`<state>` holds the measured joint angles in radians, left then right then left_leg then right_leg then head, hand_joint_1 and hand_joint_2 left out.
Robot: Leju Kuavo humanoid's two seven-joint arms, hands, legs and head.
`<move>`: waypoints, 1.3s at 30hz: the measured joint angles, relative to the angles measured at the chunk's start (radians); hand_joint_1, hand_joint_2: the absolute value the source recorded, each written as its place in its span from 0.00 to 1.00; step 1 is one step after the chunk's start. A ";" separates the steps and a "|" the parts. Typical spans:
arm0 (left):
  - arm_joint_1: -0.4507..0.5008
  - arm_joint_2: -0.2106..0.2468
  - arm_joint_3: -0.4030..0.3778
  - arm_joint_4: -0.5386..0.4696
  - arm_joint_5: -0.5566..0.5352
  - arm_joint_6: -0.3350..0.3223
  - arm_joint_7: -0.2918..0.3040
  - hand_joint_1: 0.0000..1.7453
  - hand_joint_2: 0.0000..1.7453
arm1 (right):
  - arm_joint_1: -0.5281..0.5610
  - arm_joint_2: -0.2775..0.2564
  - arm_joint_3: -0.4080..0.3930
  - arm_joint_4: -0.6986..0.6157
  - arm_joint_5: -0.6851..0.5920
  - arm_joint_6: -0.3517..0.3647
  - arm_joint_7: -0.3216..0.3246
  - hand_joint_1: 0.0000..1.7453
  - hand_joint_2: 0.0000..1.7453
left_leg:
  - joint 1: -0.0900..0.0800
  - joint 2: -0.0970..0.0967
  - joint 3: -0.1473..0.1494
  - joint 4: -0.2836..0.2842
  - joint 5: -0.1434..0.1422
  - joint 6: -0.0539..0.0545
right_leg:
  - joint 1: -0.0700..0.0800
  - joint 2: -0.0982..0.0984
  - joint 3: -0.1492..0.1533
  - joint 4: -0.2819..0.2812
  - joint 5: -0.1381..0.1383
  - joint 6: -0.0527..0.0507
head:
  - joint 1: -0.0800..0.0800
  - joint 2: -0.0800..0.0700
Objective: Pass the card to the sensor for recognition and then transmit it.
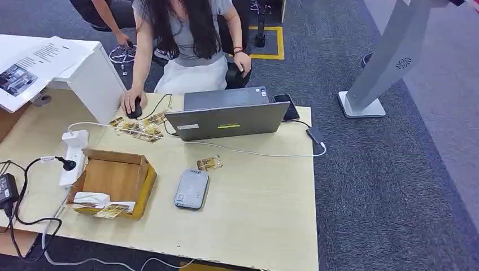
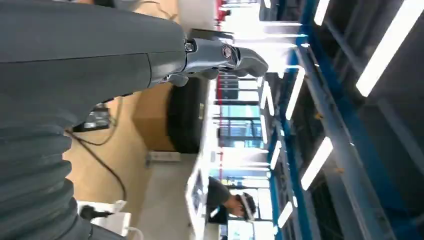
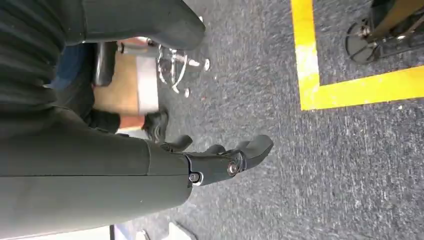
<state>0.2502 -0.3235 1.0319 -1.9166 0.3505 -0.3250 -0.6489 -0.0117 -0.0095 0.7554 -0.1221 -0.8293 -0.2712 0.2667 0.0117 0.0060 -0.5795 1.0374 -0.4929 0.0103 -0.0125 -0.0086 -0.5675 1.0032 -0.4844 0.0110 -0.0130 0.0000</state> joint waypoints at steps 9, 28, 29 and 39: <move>0.001 0.021 -0.042 -0.090 -0.241 0.101 0.000 0.00 1.00 | -0.007 -0.018 0.049 0.003 0.020 0.031 0.002 0.00 1.00 | 0.000 0.000 0.001 0.000 0.000 0.000 | 0.000 0.000 0.000 0.000 0.000 0.000 | 0.001 0.000; -0.173 0.213 -0.266 0.119 -0.706 0.356 0.112 0.00 1.00 | -0.023 -0.044 0.124 0.003 0.046 0.083 0.003 0.00 1.00 | 0.000 0.001 0.001 0.000 0.001 0.000 | 0.000 0.001 0.000 0.000 0.001 -0.001 | 0.000 0.000; -0.187 0.224 -0.281 0.136 -0.730 0.369 0.122 0.00 1.00 | -0.024 -0.045 0.129 0.003 0.048 0.083 0.003 0.00 1.00 | 0.000 0.001 0.001 0.000 0.001 0.000 | 0.000 0.001 0.000 0.000 0.001 -0.001 | 0.000 0.000; -0.315 0.328 -0.429 0.305 -0.967 0.487 0.230 0.00 1.00 | -0.031 -0.059 0.174 0.003 0.058 0.107 0.003 0.00 1.00 | 0.000 0.001 0.001 0.000 0.002 -0.001 | 0.000 0.002 0.000 0.000 0.001 -0.001 | 0.000 0.000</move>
<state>-0.0648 0.0046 0.6032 -1.6114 -0.6163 0.1617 -0.4193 -0.0428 -0.0683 0.9289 -0.1190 -0.7717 -0.1645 0.2693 0.0116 0.0070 -0.5780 1.0378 -0.4911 0.0097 -0.0125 -0.0068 -0.5676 1.0033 -0.4830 0.0103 -0.0126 0.0000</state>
